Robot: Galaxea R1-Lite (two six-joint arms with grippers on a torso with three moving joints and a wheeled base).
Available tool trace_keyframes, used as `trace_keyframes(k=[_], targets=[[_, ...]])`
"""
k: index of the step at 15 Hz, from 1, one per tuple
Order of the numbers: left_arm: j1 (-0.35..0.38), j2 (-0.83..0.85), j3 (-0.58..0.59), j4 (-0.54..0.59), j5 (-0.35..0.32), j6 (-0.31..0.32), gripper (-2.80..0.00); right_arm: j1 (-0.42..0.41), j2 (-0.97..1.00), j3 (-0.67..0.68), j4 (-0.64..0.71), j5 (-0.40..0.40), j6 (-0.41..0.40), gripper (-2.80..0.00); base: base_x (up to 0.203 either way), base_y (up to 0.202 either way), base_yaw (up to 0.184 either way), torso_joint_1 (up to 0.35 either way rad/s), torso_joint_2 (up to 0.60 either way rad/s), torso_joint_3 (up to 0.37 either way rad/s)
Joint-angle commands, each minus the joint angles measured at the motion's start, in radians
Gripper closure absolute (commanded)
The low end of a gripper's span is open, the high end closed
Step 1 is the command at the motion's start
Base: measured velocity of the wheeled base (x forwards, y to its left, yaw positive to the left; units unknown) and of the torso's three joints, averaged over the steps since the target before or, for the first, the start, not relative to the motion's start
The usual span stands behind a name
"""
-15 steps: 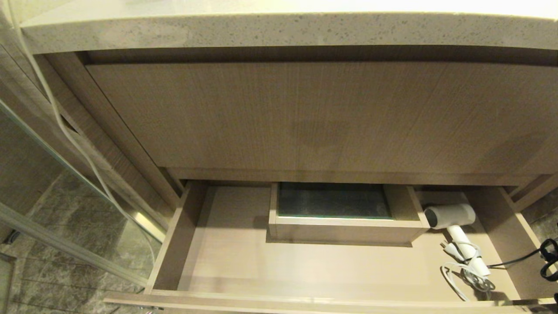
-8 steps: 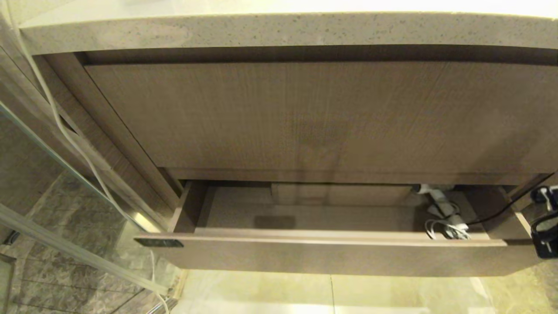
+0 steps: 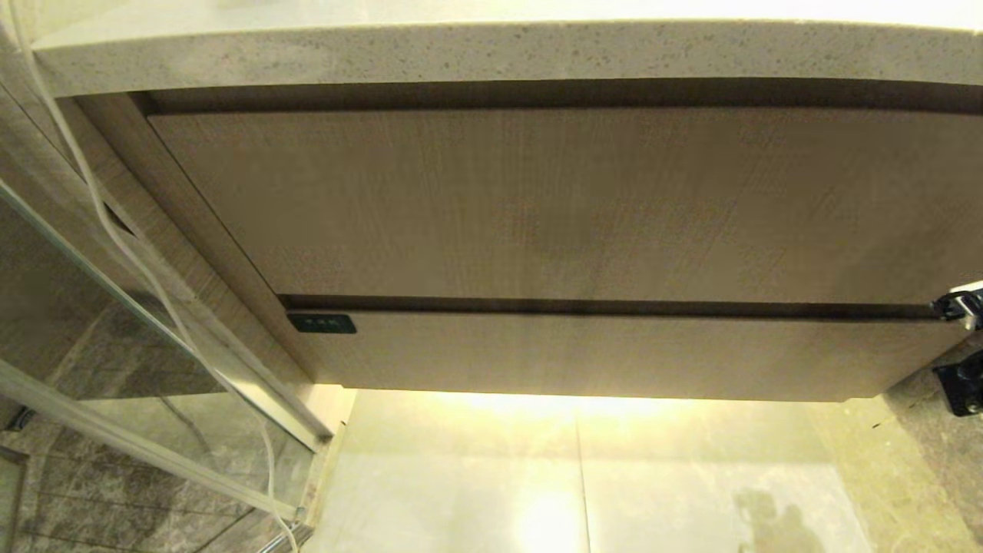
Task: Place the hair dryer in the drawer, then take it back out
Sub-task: Close the drawer
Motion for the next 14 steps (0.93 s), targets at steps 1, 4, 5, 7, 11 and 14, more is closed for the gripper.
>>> trace_keyframes(k=[1,4,5,7,11,14], targets=[[-0.001,0.0,0.0,0.0,0.001,0.0,0.0,-0.004,-0.05,-0.008,0.006,0.005,-0.007,0.0,0.0,0.0,0.0,0.0,0.0,0.0],[-0.001,0.0,0.0,0.0,0.001,0.0,0.0,0.003,-0.124,0.011,0.012,0.063,-0.021,0.0,0.0,0.0,0.0,0.0,0.0,0.0],[-0.001,0.0,0.0,0.0,0.001,0.0,0.0,0.003,-0.154,0.016,0.027,0.1,-0.028,0.0,0.0,0.0,0.0,0.0,0.0,0.0],[-0.001,0.0,0.0,0.0,0.001,0.0,0.0,0.015,-0.216,0.021,0.088,0.147,-0.034,0.0,0.0,0.0,0.0,0.0,0.0,0.0],[-0.001,0.0,0.0,0.0,0.001,0.0,0.0,0.145,-0.336,0.023,0.183,0.186,-0.106,0.0,0.0,0.0,0.0,0.0,0.0,0.0],[-0.001,0.0,0.0,0.0,0.001,0.0,0.0,0.24,-0.478,0.053,0.208,0.27,-0.27,0.0,0.0,0.0,0.0,0.0,0.0,0.0]])
